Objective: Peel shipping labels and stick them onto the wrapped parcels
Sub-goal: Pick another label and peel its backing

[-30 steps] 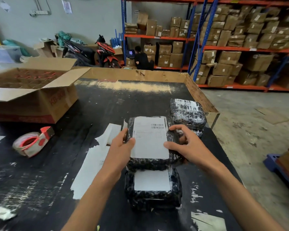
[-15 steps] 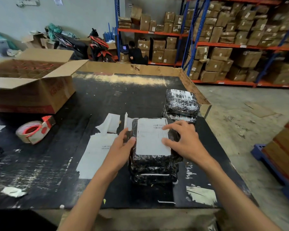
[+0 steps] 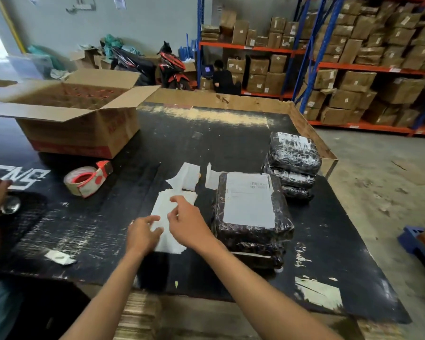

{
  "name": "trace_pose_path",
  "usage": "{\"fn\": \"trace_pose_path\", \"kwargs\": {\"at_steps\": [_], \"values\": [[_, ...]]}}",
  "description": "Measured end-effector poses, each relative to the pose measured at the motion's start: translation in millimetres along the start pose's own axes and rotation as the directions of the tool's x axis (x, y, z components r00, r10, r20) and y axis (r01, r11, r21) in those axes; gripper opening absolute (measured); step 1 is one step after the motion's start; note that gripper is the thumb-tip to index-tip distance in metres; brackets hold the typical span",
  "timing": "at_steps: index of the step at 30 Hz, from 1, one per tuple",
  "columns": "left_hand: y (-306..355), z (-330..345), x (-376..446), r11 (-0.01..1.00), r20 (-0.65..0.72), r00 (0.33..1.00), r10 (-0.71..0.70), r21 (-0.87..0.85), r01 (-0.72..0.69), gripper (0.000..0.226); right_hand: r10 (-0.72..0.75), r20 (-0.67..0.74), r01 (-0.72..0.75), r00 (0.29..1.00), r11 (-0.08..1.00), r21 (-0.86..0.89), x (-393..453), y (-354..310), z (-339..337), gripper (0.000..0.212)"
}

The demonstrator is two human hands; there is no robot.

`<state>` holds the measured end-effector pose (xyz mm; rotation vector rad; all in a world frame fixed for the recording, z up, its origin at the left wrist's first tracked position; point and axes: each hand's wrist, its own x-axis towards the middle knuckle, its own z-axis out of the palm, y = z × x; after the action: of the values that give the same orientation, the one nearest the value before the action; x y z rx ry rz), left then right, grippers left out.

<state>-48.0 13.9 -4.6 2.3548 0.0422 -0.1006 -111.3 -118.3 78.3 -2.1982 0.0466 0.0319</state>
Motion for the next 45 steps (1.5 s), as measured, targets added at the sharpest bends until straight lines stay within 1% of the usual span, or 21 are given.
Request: {"fn": "trace_pose_path", "kwargs": {"at_steps": [3, 6, 8, 12, 15, 18, 21, 22, 24, 26, 27, 28, 29, 31, 33, 35, 37, 38, 41, 43, 45], "values": [[-21, 12, 0, 0.997, -0.026, 0.998, 0.06, 0.044, -0.059, 0.039, 0.21, 0.059, -0.209, 0.976, 0.978, -0.02, 14, 22, 29, 0.05], [-25, 14, -7, 0.994, -0.055, 0.993, 0.107, 0.014, -0.106, 0.046, 0.344, 0.01, -0.345, 0.939, 0.938, 0.04, 17, 51, 47, 0.056], [-25, 13, -11, 0.994, -0.052, 0.994, 0.092, -0.053, -0.095, 0.047, 0.366, -0.04, -0.358, 0.93, 0.925, 0.126, 18, 63, 52, 0.054], [-29, 17, -14, 0.993, -0.09, 0.994, 0.065, -0.093, -0.073, 0.048, 0.403, -0.158, -0.364, 0.901, 0.903, 0.226, 25, 73, 50, 0.028], [-33, 23, -12, 0.994, -0.093, 0.994, 0.055, -0.092, -0.064, 0.044, 0.443, -0.192, -0.382, 0.876, 0.879, 0.286, 30, 78, 51, 0.018], [-30, 27, -12, 0.989, -0.128, 0.99, 0.056, -0.126, -0.072, 0.033, 0.43, -0.222, -0.367, 0.875, 0.889, 0.274, 30, 76, 53, 0.015], [-28, 28, -10, 0.987, -0.131, 0.99, 0.049, -0.147, -0.068, 0.036, 0.338, -0.231, -0.312, 0.912, 0.939, 0.143, 25, 70, 58, 0.026], [-28, 26, -10, 0.984, -0.123, 0.992, 0.042, -0.167, -0.062, 0.038, 0.303, -0.239, -0.275, 0.923, 0.951, 0.144, 23, 67, 58, 0.025], [-24, 22, -11, 0.978, -0.155, 0.988, 0.018, -0.203, -0.05, 0.037, 0.232, -0.273, -0.175, 0.934, 0.961, 0.215, 18, 61, 57, 0.027], [-14, 13, -13, 0.977, -0.246, 0.969, -0.018, -0.209, -0.035, 0.03, 0.18, -0.298, -0.092, 0.937, 0.953, 0.288, 13, 54, 54, 0.034], [-9, 8, -14, 0.971, -0.27, 0.963, -0.022, -0.236, -0.044, 0.027, 0.162, -0.303, -0.06, 0.939, 0.945, 0.32, 11, 50, 51, 0.033], [-4, 2, -14, 0.95, -0.256, 0.966, -0.031, -0.309, -0.051, 0.025, 0.143, -0.308, -0.026, 0.941, 0.934, 0.355, 8, 44, 48, 0.029], [1, -4, -14, 0.901, -0.207, 0.977, -0.057, -0.431, -0.039, 0.021, 0.131, -0.305, -0.001, 0.943, 0.919, 0.393, 7, 38, 45, 0.026], [9, -16, -14, 0.724, -0.074, 0.989, -0.126, -0.688, 0.041, 0.014, 0.118, -0.283, 0.029, 0.952, 0.885, 0.465, 3, 25, 36, 0.021], [17, -30, -19, 0.519, 0.028, 0.989, -0.145, -0.849, 0.1, 0.015, 0.094, -0.265, 0.055, 0.96, 0.861, 0.505, -2, 12, 26, 0.016], [26, -45, -27, 0.354, 0.073, 0.995, -0.07, -0.931, 0.093, 0.024, 0.074, -0.256, 0.078, 0.964, 0.84, 0.536, -8, 1, 14, 0.008], [36, -60, -35, 0.256, 0.073, 0.997, 0.033, -0.965, 0.063, 0.043, 0.076, -0.217, 0.073, 0.973, 0.792, 0.606, -14, -11, -1, 0.011], [41, -66, -39, 0.234, 0.07, 0.994, 0.082, -0.971, 0.05, 0.048, 0.081, -0.201, 0.067, 0.976, 0.767, 0.638, -17, -17, -9, 0.015], [58, -78, -52, 0.212, 0.086, 0.98, 0.181, -0.976, 0.046, 0.041, 0.094, -0.246, 0.095, 0.965, 0.745, 0.66, -23, -32, -33, 0.02], [66, -82, -61, 0.216, 0.12, 0.964, 0.236, -0.974, 0.068, 0.039, 0.095, -0.292, 0.14, 0.952, 0.712, 0.688, -27, -40, -50, 0.02], [71, -83, -69, 0.241, 0.15, 0.943, 0.298, -0.967, 0.078, 0.047, 0.076, -0.307, 0.175, 0.949, 0.684, 0.709, -30, -45, -68, 0.017]]}}
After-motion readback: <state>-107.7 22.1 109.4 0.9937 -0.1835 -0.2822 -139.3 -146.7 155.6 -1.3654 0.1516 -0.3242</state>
